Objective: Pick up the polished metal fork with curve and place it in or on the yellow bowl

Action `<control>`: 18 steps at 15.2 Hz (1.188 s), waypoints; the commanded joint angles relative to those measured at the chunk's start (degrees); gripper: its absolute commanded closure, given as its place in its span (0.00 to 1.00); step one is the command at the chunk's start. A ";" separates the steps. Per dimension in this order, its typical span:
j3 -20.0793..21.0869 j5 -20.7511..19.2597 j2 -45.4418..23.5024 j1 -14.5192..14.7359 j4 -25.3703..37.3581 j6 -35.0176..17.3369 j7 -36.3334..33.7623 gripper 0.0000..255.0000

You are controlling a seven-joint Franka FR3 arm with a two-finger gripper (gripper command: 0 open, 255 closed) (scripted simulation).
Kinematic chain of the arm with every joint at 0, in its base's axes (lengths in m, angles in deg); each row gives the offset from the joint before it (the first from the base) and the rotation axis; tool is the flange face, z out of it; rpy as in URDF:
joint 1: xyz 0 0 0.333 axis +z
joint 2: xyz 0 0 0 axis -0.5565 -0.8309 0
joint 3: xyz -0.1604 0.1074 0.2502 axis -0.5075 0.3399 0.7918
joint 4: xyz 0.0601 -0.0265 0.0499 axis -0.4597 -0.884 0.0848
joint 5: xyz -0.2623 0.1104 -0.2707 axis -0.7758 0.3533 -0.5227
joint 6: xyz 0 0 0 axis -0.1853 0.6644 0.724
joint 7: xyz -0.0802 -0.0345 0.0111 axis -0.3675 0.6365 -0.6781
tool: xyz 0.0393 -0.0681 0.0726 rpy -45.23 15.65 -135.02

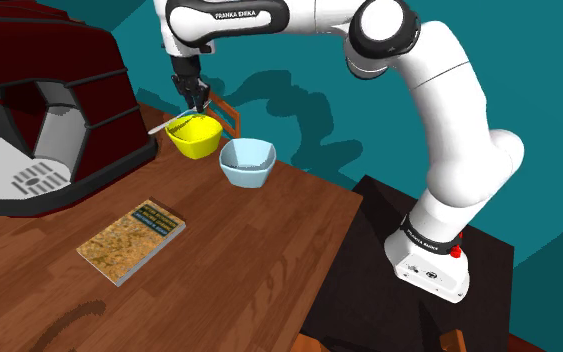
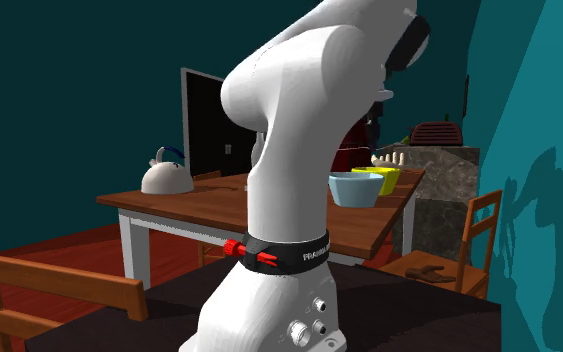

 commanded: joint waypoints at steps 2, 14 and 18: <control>-3.34 -2.01 -8.87 7.35 17.92 5.68 5.03 1.00; -3.50 -2.95 -9.53 3.76 7.97 -2.81 2.16 1.00; -3.56 -3.05 -9.69 3.64 7.54 -3.31 2.01 1.00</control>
